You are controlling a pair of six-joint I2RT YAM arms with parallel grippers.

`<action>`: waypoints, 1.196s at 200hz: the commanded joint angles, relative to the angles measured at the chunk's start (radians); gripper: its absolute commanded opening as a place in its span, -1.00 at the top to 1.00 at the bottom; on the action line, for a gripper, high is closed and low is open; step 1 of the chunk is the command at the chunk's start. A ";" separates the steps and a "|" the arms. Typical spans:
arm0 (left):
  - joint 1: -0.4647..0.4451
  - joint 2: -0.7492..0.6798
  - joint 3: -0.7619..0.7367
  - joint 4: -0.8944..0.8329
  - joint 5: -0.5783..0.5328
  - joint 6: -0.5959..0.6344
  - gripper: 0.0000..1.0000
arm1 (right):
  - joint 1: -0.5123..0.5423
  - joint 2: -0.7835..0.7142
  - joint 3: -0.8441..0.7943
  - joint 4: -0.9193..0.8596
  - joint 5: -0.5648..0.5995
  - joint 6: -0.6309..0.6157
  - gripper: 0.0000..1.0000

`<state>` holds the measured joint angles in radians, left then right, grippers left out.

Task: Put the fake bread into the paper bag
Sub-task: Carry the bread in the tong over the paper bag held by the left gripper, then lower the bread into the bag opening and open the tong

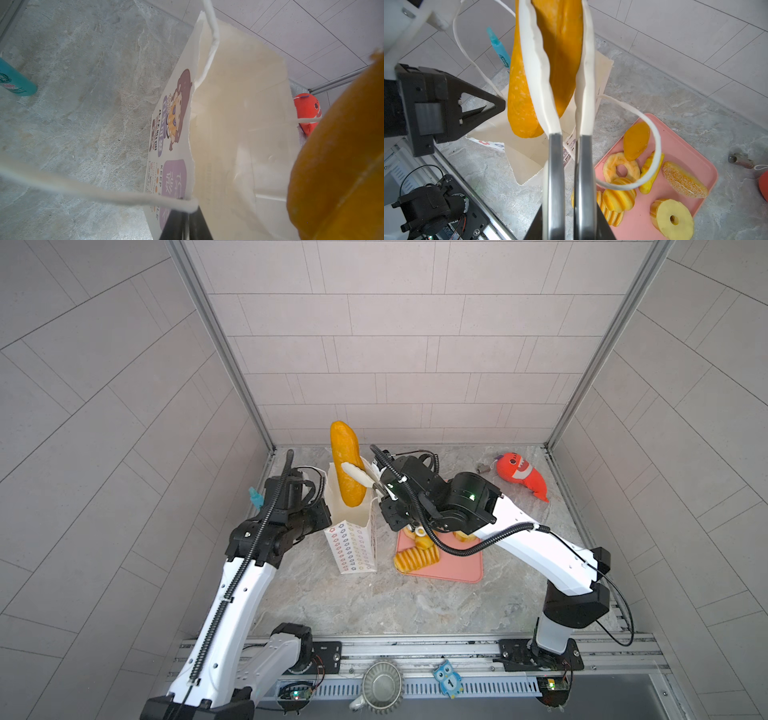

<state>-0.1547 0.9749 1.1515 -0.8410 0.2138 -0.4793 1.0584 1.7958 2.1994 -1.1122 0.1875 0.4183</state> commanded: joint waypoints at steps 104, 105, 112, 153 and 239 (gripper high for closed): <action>0.014 -0.018 -0.024 0.027 0.004 -0.005 0.73 | 0.032 0.014 -0.042 -0.005 0.096 -0.035 0.50; 0.013 -0.019 -0.024 0.028 0.005 -0.005 0.73 | 0.033 0.014 -0.043 -0.006 0.096 -0.035 0.50; 0.013 -0.018 -0.024 0.028 0.007 -0.005 0.73 | 0.035 0.014 -0.047 -0.008 0.103 -0.038 0.50; 0.015 -0.014 -0.027 0.032 0.007 -0.005 0.73 | 0.045 0.010 -0.068 -0.014 0.117 -0.045 0.50; 0.019 -0.015 -0.030 0.033 0.013 -0.007 0.73 | 0.047 0.031 -0.073 -0.029 0.120 -0.056 0.49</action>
<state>-0.1421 0.9703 1.1343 -0.8192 0.2226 -0.4820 1.0996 1.8259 2.1216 -1.1389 0.2710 0.3676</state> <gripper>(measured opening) 0.134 0.270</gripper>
